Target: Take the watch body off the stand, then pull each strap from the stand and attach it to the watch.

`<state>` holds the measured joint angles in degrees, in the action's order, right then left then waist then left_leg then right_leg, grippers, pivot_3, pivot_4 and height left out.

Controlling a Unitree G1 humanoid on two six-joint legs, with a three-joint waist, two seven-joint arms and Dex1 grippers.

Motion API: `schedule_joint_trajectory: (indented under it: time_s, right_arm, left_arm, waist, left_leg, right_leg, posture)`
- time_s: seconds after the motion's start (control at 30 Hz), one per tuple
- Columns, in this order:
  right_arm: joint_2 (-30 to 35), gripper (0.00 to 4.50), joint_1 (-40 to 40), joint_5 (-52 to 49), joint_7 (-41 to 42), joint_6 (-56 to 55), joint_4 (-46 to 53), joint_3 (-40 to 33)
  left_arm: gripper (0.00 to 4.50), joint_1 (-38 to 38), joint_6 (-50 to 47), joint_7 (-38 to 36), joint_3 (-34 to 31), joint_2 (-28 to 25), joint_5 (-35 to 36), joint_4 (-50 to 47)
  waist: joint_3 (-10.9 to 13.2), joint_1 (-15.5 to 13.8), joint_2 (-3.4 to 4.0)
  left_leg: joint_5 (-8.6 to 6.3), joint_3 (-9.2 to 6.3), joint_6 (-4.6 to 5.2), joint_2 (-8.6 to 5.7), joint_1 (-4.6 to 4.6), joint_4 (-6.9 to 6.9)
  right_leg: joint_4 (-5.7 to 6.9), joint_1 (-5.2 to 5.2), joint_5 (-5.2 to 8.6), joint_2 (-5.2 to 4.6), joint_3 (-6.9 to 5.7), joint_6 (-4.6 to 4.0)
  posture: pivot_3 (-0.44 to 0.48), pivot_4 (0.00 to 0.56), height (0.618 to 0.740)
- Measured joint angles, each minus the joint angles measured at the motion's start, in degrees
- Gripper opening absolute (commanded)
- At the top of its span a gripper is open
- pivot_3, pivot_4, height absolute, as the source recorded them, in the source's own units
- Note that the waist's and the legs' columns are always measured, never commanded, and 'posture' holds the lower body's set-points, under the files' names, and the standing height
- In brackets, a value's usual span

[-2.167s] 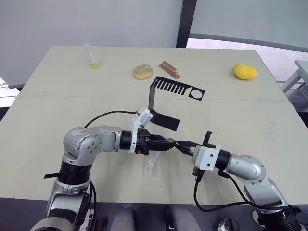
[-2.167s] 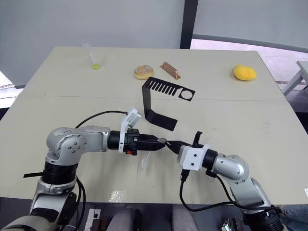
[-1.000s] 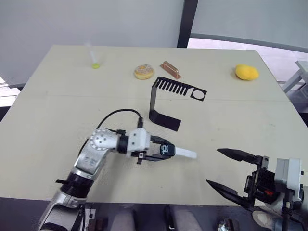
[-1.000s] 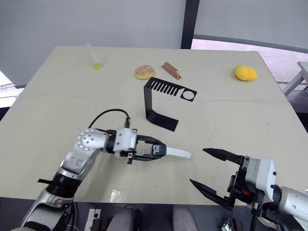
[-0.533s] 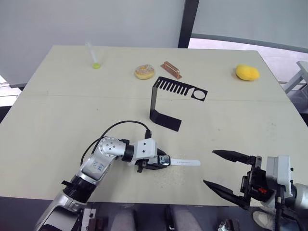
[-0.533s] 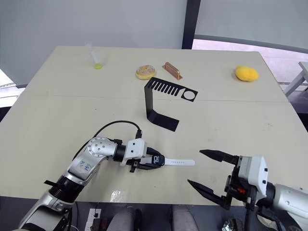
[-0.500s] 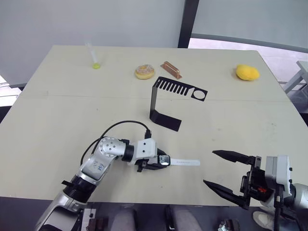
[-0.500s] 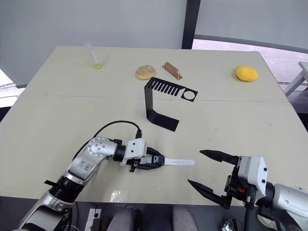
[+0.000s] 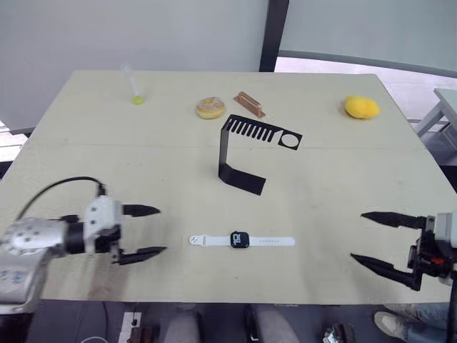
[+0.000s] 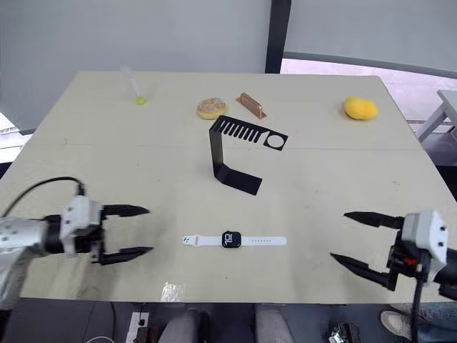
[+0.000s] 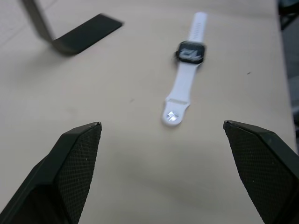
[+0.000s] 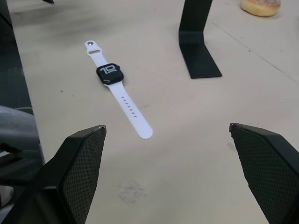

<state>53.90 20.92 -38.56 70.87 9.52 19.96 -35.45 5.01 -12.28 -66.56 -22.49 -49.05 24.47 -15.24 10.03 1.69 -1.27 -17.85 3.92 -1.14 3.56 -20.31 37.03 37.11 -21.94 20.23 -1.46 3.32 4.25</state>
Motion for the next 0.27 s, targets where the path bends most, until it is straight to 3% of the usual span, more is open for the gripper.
schedule_joint_trajectory:
  time_s: [0.1,0.27]
  right_arm:
    - [1.1,4.50,0.0,3.0,3.2,-2.8,-3.2,-0.4]
    - [1.1,4.50,-2.5,5.1,4.0,-5.2,-7.2,-0.2]
  left_arm:
    - [4.48,1.1,1.1,3.6,-5.0,1.5,0.0,1.2]
    - [4.48,-0.3,3.0,6.9,-4.8,2.0,-0.9,2.7]
  waist:
    - [0.0,-0.5,-0.03]
    - [0.0,-0.1,-0.03]
  left_leg:
    - [-0.09,-0.12,0.04,0.01,0.07,0.00]
    - [-0.21,0.00,0.05,0.00,0.09,0.01]
  right_leg:
    - [-0.28,0.29,-0.03,-0.03,-0.11,0.05]
    - [-0.36,0.35,-0.08,-0.09,-0.07,0.14]
  posture:
    - [0.000,0.150,0.740]
    - [0.000,0.150,0.740]
